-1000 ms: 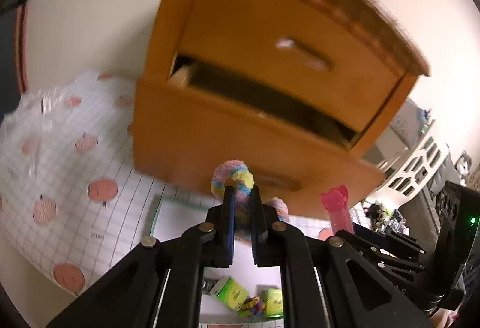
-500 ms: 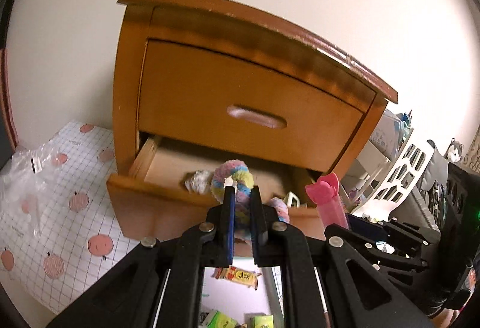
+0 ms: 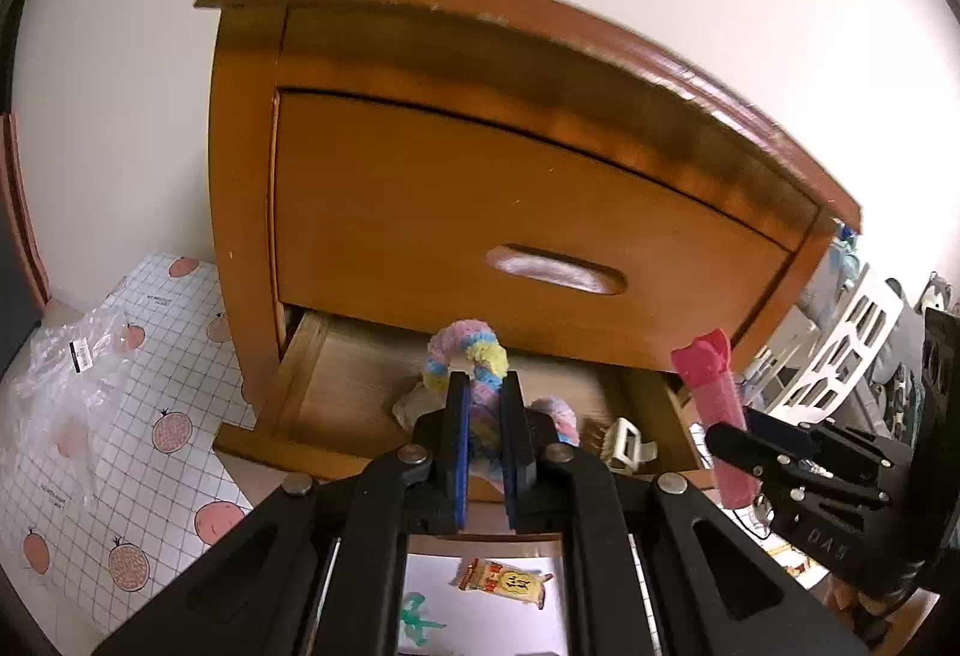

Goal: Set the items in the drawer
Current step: 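Carry the hair tie and pink roller into the drawer while both tools release them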

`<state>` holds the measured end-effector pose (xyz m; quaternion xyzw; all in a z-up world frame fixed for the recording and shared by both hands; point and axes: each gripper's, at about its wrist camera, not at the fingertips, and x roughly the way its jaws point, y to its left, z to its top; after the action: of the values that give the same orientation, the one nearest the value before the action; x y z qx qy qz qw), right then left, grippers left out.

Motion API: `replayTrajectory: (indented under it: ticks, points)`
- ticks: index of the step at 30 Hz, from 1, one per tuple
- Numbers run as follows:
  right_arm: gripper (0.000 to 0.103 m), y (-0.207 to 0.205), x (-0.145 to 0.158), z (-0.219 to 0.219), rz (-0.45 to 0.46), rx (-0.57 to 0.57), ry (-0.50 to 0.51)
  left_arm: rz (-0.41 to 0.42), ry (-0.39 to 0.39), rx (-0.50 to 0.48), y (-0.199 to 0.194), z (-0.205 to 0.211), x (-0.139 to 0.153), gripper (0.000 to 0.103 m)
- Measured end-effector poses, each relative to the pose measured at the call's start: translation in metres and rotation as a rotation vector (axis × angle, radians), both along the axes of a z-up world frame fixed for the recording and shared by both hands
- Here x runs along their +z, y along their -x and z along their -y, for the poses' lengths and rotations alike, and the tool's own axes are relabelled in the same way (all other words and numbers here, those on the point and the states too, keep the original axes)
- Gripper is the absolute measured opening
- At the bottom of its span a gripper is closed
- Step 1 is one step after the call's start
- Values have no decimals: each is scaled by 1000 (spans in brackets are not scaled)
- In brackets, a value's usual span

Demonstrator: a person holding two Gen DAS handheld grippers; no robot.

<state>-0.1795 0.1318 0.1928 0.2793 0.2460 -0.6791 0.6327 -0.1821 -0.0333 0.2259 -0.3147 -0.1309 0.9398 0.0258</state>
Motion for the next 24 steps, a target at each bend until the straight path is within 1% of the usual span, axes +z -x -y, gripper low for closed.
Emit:
replayTrajectory:
  ticks: [2, 7, 13, 16, 17, 18, 20, 22, 23, 24]
  points:
    - [29, 6, -5, 11, 0, -19, -24, 21, 11, 9, 9, 0, -4, 9]
    - [29, 23, -16, 29, 35, -64, -78, 75, 28, 37, 28, 1, -16, 9]
    - [30, 30, -25, 42, 25, -82, -121, 121, 43, 45, 43, -2, -29, 9]
    - [31, 27, -29, 45, -13, -77, -138, 142, 43, 51, 47, -2, -35, 11]
    - [31, 26, -31, 45, -21, -74, -143, 148, 47, 55, 47, -2, -36, 17]
    - [31, 26, -32, 46, -21, -74, -145, 151, 46, 58, 48, -1, -38, 27]
    - [32, 26, -33, 46, -15, -74, -149, 149, 38, 61, 47, -1, -40, 36]
    - [33, 26, -34, 46, -17, -74, -154, 152, 36, 65, 47, 0, -41, 37]
    - [34, 26, -34, 47, -21, -75, -156, 155, 38, 67, 47, 0, -41, 40]
    - [35, 25, -35, 47, -24, -74, -157, 157, 39, 71, 47, 1, -41, 48]
